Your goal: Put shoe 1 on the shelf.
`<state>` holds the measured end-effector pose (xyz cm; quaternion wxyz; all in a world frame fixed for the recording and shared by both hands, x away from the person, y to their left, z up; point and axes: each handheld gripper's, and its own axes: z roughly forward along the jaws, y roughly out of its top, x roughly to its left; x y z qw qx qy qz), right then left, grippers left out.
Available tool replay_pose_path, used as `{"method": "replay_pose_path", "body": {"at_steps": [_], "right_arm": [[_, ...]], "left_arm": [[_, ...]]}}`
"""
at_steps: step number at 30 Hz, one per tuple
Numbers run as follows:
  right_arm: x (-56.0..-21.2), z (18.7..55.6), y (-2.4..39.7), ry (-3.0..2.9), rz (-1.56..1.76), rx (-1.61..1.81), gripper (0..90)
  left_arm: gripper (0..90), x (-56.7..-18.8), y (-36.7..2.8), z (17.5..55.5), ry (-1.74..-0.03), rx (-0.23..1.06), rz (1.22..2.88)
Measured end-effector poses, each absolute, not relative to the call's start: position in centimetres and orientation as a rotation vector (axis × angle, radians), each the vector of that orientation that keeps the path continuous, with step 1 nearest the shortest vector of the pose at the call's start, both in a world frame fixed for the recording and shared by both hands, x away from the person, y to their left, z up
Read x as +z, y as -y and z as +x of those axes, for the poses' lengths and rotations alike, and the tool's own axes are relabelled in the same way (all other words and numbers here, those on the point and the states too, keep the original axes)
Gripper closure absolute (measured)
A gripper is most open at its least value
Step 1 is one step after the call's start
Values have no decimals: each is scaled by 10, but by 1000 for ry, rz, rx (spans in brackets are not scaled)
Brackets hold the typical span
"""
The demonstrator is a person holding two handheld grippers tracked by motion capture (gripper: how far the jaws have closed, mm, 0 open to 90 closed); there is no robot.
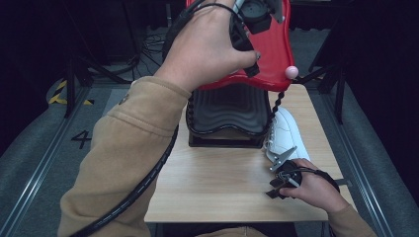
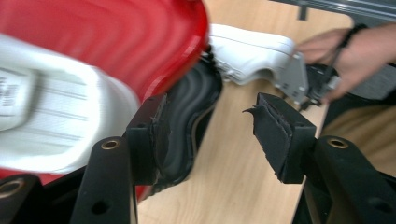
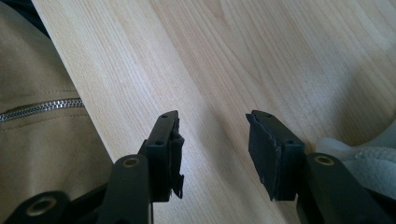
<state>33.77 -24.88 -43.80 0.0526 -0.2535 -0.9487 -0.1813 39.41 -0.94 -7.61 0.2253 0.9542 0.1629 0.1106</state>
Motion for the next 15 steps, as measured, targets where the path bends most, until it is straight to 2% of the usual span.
{"method": "replay_pose_path", "body": {"at_steps": [8,15], "right_arm": [[-438,339,251,2885,-773,-554,540],[-437,340,253,2897,-770,-554,560]], "left_arm": [[466,-119,11,379,-314,196,2670],[479,-157,1,377,-264,106,2674]]}}
